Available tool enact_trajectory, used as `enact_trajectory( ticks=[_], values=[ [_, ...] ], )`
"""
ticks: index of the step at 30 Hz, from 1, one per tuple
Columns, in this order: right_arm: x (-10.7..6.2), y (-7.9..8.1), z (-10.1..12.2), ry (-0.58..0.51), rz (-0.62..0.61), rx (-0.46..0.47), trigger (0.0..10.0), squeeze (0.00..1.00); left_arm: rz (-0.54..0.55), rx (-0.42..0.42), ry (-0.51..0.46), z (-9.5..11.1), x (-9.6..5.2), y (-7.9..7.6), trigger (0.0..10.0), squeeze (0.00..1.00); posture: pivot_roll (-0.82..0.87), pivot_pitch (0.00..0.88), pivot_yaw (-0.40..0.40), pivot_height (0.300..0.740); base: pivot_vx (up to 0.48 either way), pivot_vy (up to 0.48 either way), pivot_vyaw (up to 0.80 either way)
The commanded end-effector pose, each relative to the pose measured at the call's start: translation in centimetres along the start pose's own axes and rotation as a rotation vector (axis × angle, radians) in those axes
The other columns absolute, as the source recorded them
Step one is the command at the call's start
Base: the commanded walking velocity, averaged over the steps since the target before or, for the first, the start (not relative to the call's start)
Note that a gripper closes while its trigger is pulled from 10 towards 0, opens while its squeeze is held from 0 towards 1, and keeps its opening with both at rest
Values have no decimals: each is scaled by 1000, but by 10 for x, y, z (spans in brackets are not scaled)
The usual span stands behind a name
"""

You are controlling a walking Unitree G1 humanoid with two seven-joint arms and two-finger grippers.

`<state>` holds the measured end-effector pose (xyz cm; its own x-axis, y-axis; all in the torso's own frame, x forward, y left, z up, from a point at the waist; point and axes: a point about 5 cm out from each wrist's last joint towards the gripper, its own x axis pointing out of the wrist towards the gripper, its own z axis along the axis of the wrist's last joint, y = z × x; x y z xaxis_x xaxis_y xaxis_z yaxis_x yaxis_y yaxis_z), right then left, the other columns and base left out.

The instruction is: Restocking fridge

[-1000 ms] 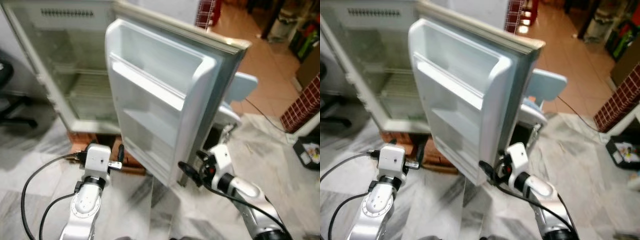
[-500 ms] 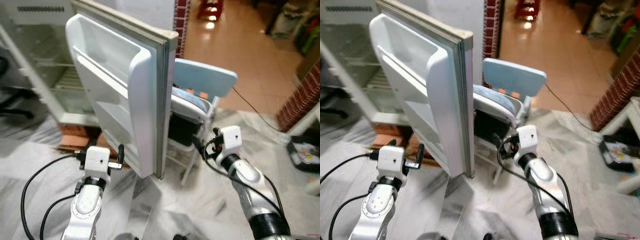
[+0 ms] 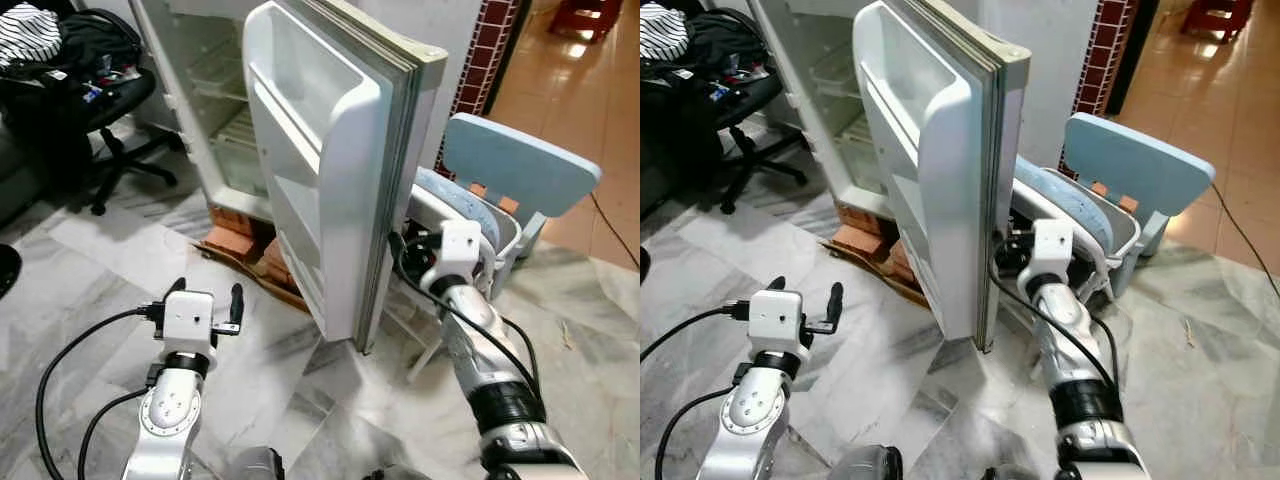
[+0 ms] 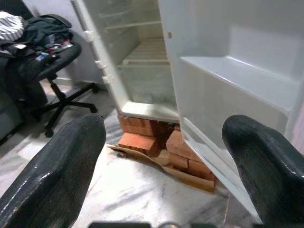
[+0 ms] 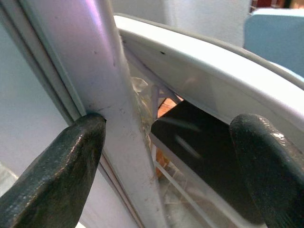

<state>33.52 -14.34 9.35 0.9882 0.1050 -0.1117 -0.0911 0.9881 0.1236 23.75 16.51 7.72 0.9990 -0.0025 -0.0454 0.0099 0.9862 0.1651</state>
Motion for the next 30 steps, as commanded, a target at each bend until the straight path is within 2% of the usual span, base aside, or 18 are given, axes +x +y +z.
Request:
enact_trajectory(
  ticks=[1, 3, 6, 8, 10, 11, 13, 14, 15, 16, 17, 18, 20, 21, 22, 23, 27, 30],
  values=[
    [8, 5, 9, -25, -15, 22, 10000, 0, -4, 7, 2, 1, 1, 1, 10000, 0, -11, 87, 40, 740, 0, 0, 0],
    [9, 6, 11, -30, -11, 39, 10000, 0, -5, 6, 3, 0, 1, 1, 10000, 0, -11, 87, 40, 740, 0, 0, 0],
    [13, 12, 20, -64, 33, 155, 10000, 0, -7, 5, 5, 0, 0, 0, 10000, 0, -11, 86, 41, 740, 0, 0, 0],
    [17, 23, 28, -84, 113, 260, 10000, 0, -14, 5, 9, -1, 0, -2, 10000, 0, -11, 86, 41, 740, 0, 0, 0],
    [17, 30, 33, -101, 158, 287, 10000, 0, -19, 6, 9, -1, 0, -3, 10000, 0, -14, 86, 42, 740, 0, 0, 0],
    [16, 42, 41, -132, 242, 338, 10000, 0, -22, 6, 9, -1, 0, -3, 10000, 0, -13, 85, 43, 740, 0, 0, 0],
    [15, 46, 44, -146, 275, 355, 10000, 0, -22, 6, 9, -1, 0, -3, 10000, 0, -13, 85, 43, 740, 0, 0, 0],
    [11, 61, 52, -162, 387, 443, 10000, 0, -23, 7, 7, -1, 0, -3, 10000, 0, -8, 85, 44, 740, 0, 0, 0],
    [11, 61, 52, -162, 387, 443, 10000, 0, -23, 7, 7, -1, 0, -3, 10000, 0, -8, 85, 44, 740, 0, 0, 0],
    [0, 80, 66, -190, 573, 568, 10000, 0, -23, 8, 6, -1, 0, -2, 10000, 0, -6, 87, 44, 740, 0, 0, 0],
    [-17, 97, 81, -228, 770, 647, 10000, 0, -22, 9, 6, -1, 0, -2, 10000, 0, -6, 87, 44, 740, 0, 0, 0],
    [-17, 97, 81, -228, 770, 647, 10000, 0, -22, 9, 6, -1, 0, -2, 10000, 0, -6, 87, 44, 740, 0, 0, 0],
    [-36, 107, 92, -223, 939, 707, 10000, 0, -22, 10, 7, -1, 0, -2, 10000, 0, -7, 88, 44, 740, 0, 0, 0],
    [-36, 107, 92, -223, 939, 707, 10000, 0, -22, 10, 7, -1, 0, -2, 10000, 0, -7, 88, 44, 740, 0, 0, 0],
    [-46, 111, 91, -201, 1020, 687, 10000, 0, -22, 11, 9, -1, -1, -2, 10000, 0, -7, 88, 44, 740, 0, 0, 0],
    [-49, 111, 85, -174, 1036, 653, 10000, 0, -23, 11, 11, -2, -1, -2, 10000, 0, -7, 88, 44, 740, 0, 0, 0],
    [-45, 95, 58, -61, 921, 578, 10000, 0, -27, 14, 14, -2, -1, -3, 10000, 0, -8, 89, 41, 740, 0, 0, 0],
    [-44, 88, 50, -25, 864, 554, 10000, 0, -27, 15, 15, -3, -1, -3, 10000, 0, -11, 89, 42, 740, 0, 0, 0]
  ],
)
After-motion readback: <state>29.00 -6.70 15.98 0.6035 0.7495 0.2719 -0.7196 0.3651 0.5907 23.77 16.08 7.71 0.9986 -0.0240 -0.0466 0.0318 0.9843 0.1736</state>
